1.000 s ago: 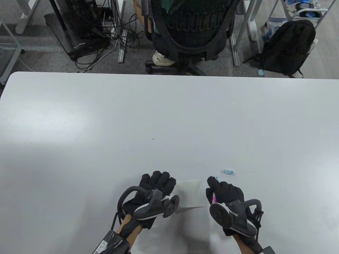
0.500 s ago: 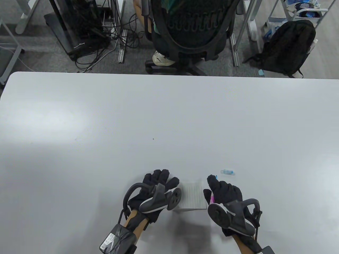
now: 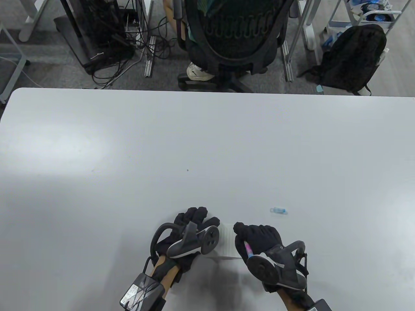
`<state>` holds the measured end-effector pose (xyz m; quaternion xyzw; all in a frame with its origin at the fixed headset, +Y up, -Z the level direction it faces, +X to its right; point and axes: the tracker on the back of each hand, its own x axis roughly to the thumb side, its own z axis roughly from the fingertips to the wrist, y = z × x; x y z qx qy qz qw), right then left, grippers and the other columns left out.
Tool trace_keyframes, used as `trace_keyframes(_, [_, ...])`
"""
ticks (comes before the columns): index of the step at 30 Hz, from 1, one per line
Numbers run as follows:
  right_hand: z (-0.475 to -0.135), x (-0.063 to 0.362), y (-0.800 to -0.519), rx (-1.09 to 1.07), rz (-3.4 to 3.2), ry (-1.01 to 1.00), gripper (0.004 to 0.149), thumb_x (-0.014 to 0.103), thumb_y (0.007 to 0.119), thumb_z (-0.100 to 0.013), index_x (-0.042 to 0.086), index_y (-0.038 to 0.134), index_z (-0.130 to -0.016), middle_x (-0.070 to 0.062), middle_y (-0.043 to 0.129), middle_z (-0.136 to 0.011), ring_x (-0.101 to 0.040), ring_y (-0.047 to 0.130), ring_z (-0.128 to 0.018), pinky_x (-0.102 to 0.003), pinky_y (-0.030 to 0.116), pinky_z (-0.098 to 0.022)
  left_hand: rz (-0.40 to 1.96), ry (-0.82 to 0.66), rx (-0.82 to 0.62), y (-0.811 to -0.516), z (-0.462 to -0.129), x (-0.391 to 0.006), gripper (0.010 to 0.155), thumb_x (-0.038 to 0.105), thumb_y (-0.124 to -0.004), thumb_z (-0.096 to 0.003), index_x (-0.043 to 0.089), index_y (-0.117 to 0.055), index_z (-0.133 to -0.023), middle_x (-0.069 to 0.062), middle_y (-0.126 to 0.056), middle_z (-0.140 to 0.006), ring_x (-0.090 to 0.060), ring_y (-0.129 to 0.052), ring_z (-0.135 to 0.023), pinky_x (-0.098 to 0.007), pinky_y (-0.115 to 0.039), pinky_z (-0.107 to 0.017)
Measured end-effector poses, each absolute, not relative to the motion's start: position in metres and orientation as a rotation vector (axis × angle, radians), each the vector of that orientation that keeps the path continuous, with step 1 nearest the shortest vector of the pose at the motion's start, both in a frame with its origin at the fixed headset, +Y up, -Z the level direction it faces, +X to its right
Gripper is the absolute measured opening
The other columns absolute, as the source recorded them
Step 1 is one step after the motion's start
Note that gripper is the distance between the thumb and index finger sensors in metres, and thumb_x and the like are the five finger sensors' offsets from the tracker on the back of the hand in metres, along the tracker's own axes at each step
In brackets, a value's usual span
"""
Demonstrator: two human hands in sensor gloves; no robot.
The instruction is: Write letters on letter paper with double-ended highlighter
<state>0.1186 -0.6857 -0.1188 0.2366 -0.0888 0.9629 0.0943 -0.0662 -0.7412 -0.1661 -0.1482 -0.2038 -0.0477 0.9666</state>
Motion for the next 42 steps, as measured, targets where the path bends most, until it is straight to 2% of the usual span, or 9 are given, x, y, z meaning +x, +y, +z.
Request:
trace_keyframes(7, [-0.132,0.104,-0.704,0.694,2.732,-0.033,0.049,0.042,0.067,-0.055,0.015,0.071,-0.096,-0.017,0.094,-0.077,-0.03,0.099,-0.06,-0.058,0.077,-0.06,-0.081,-0.412,-0.317,-0.742,-0.166,-0.068,0.055,0.048,-0.062,-0.0606,0.043,-0.043,-0.112,-0.006,-0.038,-0.125,-0.033,-0.047,-0.117,-0.058,-0.053,-0.084])
trace_keyframes(11, [-0.139,0.1,-0.712,0.69,2.738,0.021,0.048,0.042,0.069,-0.054,0.017,0.073,-0.096,-0.016,0.094,-0.079,-0.03,0.099,-0.062,-0.059,0.076,-0.061,-0.084,-0.415,-0.318,-0.742,-0.167,-0.068,0.055,0.048,-0.062,-0.0605,0.043,-0.043,-0.112,-0.005,-0.037,-0.125,-0.032,-0.046,-0.117,-0.058,-0.053,-0.084])
trace_keyframes(27, [-0.144,0.086,-0.72,0.731,2.791,0.017,0.047,0.041,0.07,-0.053,0.019,0.074,-0.094,-0.016,0.095,-0.079,-0.03,0.098,-0.063,-0.059,0.075,-0.061,-0.047,-0.415,-0.336,-0.745,-0.169,-0.072,0.055,0.049,-0.062,-0.0603,0.045,-0.043,-0.111,-0.003,-0.035,-0.125,-0.031,-0.043,-0.117,-0.058,-0.051,-0.084])
trace_keyframes(37, [-0.139,0.089,-0.718,0.807,2.538,0.341,0.045,0.041,0.072,-0.053,0.018,0.079,-0.091,-0.015,0.098,-0.075,-0.03,0.1,-0.06,-0.058,0.077,-0.061,-0.055,-0.414,-0.334,-0.745,-0.17,-0.072,0.054,0.049,-0.062,-0.0603,0.045,-0.043,-0.111,-0.003,-0.035,-0.125,-0.031,-0.043,-0.117,-0.058,-0.052,-0.084])
trace_keyframes(41, [-0.138,0.09,-0.719,0.815,2.549,0.316,0.046,0.042,0.071,-0.053,0.018,0.079,-0.092,-0.015,0.098,-0.075,-0.03,0.1,-0.061,-0.058,0.076,-0.062,-0.054,-0.414,-0.334,-0.745,-0.17,-0.072,0.054,0.048,-0.062,-0.0603,0.045,-0.043,-0.111,-0.004,-0.035,-0.125,-0.031,-0.043,-0.117,-0.058,-0.052,-0.084])
trace_keyframes(42, [-0.138,0.092,-0.719,0.791,2.568,0.238,0.046,0.042,0.07,-0.053,0.018,0.078,-0.092,-0.015,0.097,-0.075,-0.031,0.099,-0.061,-0.058,0.076,-0.062,-0.054,-0.414,-0.334,-0.745,-0.17,-0.072,0.054,0.048,-0.062,-0.0603,0.045,-0.043,-0.111,-0.004,-0.035,-0.125,-0.031,-0.043,-0.117,-0.058,-0.052,-0.084])
